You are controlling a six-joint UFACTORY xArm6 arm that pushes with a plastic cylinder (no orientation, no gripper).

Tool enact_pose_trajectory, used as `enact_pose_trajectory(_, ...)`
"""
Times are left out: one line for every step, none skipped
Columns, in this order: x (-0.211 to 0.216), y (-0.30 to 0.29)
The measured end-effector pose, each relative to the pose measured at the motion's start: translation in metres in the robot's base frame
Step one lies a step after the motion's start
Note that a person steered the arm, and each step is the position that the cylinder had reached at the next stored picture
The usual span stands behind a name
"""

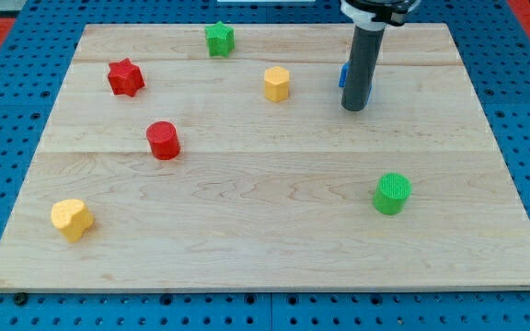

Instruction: Move the blue blocks to the top right of the hexagon

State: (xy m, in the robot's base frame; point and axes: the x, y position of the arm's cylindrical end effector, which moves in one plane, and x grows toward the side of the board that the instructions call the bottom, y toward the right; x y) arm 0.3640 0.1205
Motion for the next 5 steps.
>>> enact_pose_trajectory(-0.006, 0.003)
enact_pose_trajectory(-0.019, 0.003)
enact_pose_trajectory(-0.027, -0.002)
enact_pose_trajectory(-0.042, -0.048)
enact_pose_trajectory(-0.042, -0.1)
